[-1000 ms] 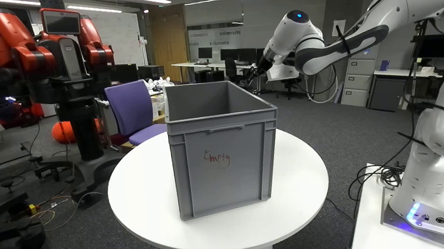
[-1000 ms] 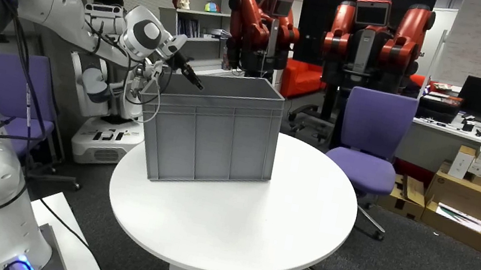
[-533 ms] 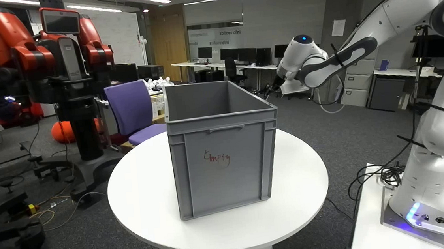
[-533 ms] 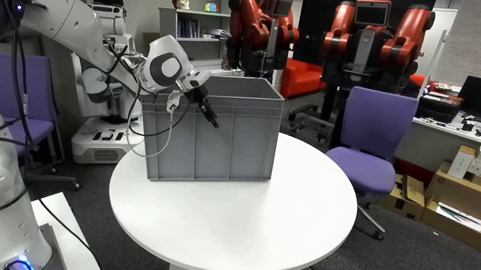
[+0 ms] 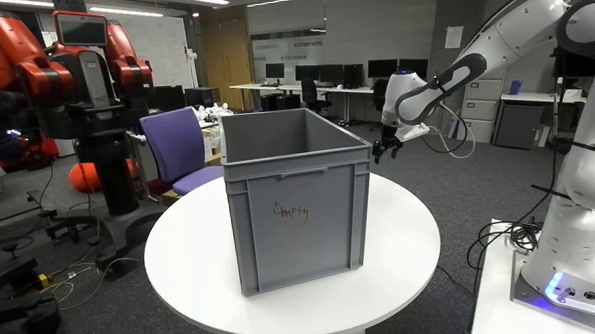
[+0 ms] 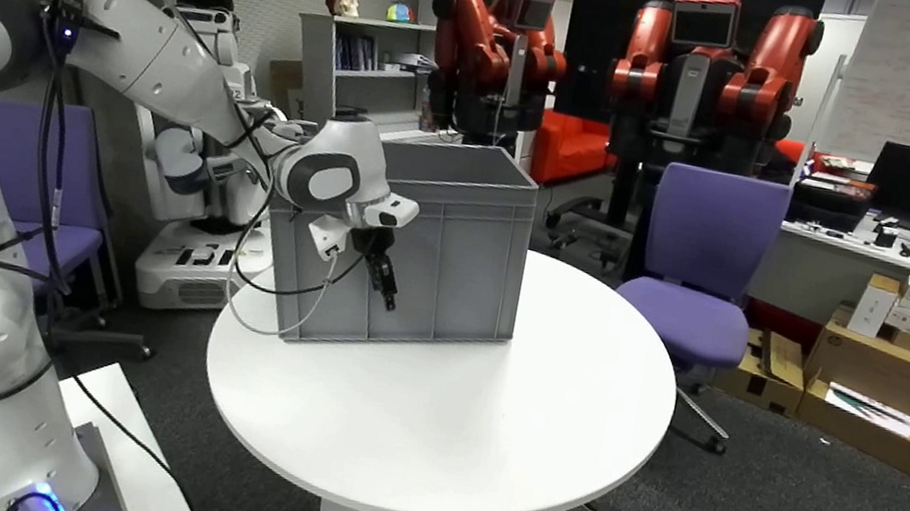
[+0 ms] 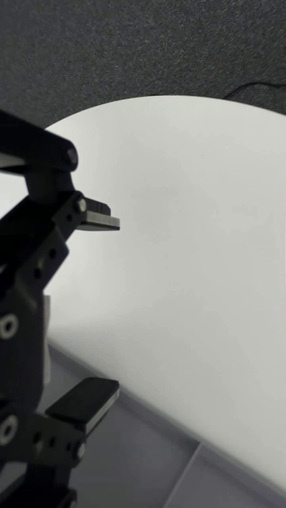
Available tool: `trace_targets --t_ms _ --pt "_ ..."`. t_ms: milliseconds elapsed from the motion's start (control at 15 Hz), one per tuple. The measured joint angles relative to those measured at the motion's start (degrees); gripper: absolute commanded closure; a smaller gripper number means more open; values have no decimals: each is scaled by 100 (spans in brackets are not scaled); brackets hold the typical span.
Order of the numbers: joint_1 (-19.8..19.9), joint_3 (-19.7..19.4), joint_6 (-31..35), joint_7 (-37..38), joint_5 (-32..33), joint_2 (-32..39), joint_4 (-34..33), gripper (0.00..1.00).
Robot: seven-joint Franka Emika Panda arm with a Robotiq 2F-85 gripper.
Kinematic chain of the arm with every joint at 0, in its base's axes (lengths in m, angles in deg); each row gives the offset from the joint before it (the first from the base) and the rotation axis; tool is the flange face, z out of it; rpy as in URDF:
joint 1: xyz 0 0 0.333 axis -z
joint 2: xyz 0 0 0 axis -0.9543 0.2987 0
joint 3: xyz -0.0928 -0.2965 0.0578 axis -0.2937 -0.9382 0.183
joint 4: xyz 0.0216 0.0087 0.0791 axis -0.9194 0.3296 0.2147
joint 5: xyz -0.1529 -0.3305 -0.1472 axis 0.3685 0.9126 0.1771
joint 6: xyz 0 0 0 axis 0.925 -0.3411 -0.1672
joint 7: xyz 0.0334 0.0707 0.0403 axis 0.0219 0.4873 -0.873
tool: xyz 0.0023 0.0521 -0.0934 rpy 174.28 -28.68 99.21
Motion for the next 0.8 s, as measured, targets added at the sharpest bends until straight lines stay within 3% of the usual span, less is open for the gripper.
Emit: trace_targets --t_ms 333,800 --pt "136 -107 -1137 -836 45 0 -167 0" --pt "126 -99 -1156 -852 41 9 -167 0"
